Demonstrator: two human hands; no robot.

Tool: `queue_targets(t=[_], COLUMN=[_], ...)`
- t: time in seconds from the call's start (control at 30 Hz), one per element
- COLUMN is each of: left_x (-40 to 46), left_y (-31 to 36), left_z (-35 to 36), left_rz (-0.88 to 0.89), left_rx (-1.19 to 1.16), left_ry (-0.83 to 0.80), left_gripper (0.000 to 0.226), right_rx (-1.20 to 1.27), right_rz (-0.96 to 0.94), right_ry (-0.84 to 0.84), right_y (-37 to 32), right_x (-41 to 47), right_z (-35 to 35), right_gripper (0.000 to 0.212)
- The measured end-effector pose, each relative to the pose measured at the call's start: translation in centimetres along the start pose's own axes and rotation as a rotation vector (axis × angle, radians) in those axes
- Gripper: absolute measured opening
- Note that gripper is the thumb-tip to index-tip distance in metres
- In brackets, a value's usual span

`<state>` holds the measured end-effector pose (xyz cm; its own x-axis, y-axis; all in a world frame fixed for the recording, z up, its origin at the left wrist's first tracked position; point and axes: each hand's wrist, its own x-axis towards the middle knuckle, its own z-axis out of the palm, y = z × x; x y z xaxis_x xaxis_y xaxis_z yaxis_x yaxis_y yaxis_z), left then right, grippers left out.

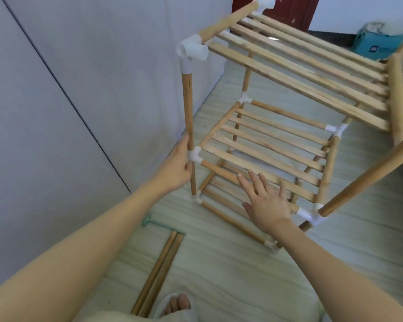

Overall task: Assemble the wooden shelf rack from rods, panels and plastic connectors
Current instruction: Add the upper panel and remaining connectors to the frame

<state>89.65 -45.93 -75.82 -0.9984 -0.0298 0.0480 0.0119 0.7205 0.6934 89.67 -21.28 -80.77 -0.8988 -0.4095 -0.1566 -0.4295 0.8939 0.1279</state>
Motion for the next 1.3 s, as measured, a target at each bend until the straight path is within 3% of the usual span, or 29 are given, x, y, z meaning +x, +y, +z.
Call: queue_targets(t=[0.17, 0.37, 0.6, 0.83, 1.07, 1.13, 1.23, 1.3], left_x=[-7.5, -14.5, -15.8, -13.6, -8.6, -7.7, -7.0, -6.9], left_y=[-10.3, -16.8, -17.7, -14.8, -3.9, 0.1, 5.4, 8.2], left_z=[8.5, 13.0, 14.3, 10.4, -0.4, -3.5, -6.5, -7.5], left_rz=[-0.400, -0.639, -0.674, -0.500, -0.250, -0.184, -0.089, -0.022], left_rx=[0.135, 0.376, 0.390, 0.396, -0.139, -0.290, -0.504, -0.613], left_ry=[-0.218, -0.389, -0.390, -0.263, 0.100, 0.180, 0.195, 0.207], left_gripper=[0.041, 0.035, 0.025, 0.025, 0.004, 0.016, 0.010, 0.013], right_rx=[0.013, -0.003, -0.033, -0.025, 0.171, 0.394, 0.975, 1.150], right_rz=[-0.013, -0.024, -0.026, -0.015, 0.036, 0.055, -0.002, -0.099], right_ry=[0.031, 0.072, 0.073, 0.029, -0.258, -0.268, -0.227, -0.195], right_y=[0.1, 0.4, 0.2, 0.0, -0.3, -1.3, -3.3, -4.0], right_x=[0.3, 0.4, 0.2, 0.2, -0.1, -0.6, -2.0, -3.2], right_z=[0.7, 1.5, 1.5, 1.2, -2.7, -5.0, -9.7, -12.9], right_gripper=[0.077, 0.078, 0.082, 0.084, 0.073, 0.069, 0.056, 0.049])
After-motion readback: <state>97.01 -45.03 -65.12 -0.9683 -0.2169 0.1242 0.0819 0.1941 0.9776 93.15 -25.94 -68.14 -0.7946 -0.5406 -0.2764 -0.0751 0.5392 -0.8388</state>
